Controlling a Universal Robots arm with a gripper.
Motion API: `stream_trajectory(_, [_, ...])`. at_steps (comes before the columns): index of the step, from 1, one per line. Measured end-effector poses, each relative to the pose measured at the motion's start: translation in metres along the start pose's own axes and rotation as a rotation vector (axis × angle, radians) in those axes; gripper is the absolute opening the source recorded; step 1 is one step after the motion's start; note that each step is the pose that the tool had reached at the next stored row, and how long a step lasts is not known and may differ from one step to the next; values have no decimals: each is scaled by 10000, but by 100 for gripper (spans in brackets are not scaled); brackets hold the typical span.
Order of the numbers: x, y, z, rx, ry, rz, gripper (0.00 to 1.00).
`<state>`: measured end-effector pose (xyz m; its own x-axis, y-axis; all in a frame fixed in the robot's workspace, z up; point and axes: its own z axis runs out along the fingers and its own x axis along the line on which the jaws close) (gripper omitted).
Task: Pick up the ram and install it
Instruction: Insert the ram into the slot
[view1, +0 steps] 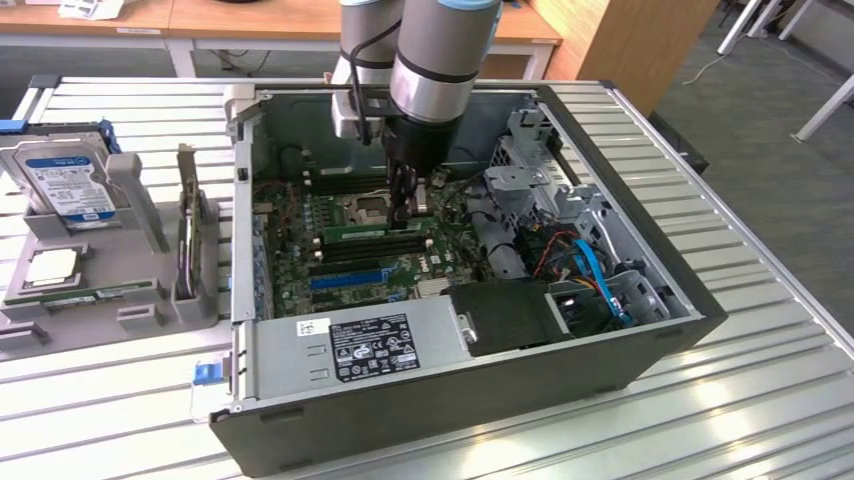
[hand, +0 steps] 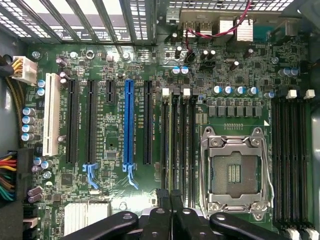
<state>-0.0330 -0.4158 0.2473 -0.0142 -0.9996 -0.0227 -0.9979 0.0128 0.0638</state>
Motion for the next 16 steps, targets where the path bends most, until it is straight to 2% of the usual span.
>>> stream_trajectory(16, [3, 0, 80, -2, 4, 7, 12])
